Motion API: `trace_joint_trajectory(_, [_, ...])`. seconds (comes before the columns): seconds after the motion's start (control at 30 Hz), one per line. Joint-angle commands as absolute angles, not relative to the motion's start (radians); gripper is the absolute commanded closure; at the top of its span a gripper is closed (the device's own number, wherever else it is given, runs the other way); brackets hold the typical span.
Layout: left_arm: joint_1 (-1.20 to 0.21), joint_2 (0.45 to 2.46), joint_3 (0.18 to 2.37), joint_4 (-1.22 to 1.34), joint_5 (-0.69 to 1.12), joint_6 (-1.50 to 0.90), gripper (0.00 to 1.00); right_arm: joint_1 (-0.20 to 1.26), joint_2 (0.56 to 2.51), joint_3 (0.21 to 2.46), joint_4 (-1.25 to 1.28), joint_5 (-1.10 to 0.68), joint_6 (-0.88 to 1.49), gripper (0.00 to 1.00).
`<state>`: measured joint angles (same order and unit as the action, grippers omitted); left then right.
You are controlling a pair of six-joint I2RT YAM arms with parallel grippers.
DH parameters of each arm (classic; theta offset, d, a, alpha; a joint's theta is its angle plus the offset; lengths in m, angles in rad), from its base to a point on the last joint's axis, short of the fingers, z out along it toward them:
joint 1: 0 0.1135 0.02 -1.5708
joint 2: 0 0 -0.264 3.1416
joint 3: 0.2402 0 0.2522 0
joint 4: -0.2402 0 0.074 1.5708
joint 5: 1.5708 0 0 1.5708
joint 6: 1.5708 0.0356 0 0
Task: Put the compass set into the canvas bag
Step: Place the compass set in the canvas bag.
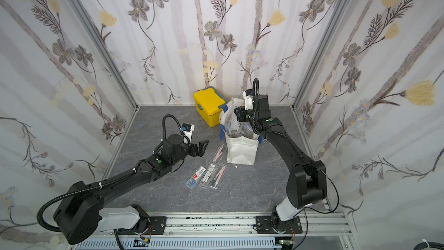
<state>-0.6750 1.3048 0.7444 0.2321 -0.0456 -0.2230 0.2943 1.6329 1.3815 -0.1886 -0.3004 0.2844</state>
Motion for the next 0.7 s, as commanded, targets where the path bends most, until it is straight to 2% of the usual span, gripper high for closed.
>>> trace_joint_trajectory(0.0, [-0.674,1.324,0.762,0.192,-0.081,-0.254,0.0,0.296,1.685,1.397,-0.264,-0.262,0.243,0.88])
trace_joint_trajectory(0.23, [-0.674,1.323,0.732,0.205,-0.071,-0.287,0.0,0.302,1.784,1.46,-0.348,-0.211,0.234,0.85])
trace_joint_trajectory(0.67, [-0.673,1.333,0.749,0.072,-0.124,-0.326,0.0,0.302,1.824,1.5,-0.362,-0.182,0.229,0.56])
